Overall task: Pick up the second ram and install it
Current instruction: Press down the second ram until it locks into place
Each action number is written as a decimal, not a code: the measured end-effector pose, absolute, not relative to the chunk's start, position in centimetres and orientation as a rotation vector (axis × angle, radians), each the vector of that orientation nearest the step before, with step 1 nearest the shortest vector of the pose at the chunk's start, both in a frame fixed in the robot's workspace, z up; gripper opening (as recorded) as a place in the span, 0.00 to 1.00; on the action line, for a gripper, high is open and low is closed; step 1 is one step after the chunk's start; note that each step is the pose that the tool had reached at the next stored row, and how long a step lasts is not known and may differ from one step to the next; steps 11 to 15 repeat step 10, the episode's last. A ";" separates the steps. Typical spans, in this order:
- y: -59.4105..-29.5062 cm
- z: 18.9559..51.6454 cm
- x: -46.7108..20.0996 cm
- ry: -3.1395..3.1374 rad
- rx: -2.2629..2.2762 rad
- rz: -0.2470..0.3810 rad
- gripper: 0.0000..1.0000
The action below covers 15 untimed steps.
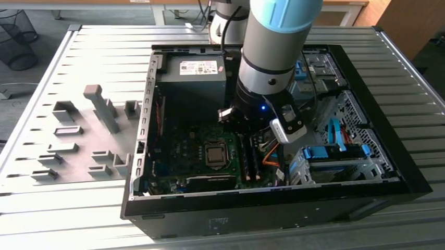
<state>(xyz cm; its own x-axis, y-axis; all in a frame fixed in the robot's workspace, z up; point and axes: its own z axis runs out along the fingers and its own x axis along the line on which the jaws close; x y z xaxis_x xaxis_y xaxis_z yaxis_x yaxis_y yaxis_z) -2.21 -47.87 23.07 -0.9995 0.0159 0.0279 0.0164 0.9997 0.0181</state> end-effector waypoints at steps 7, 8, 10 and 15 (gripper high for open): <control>-47.9 23.6 -2.2 -3.114 -0.025 -0.029 0.10; -47.9 23.6 -2.2 -3.114 -0.025 -0.029 0.10; -47.9 23.6 -2.2 -3.114 -0.025 -0.029 0.10; -47.9 23.6 -2.2 -3.114 -0.025 -0.029 0.10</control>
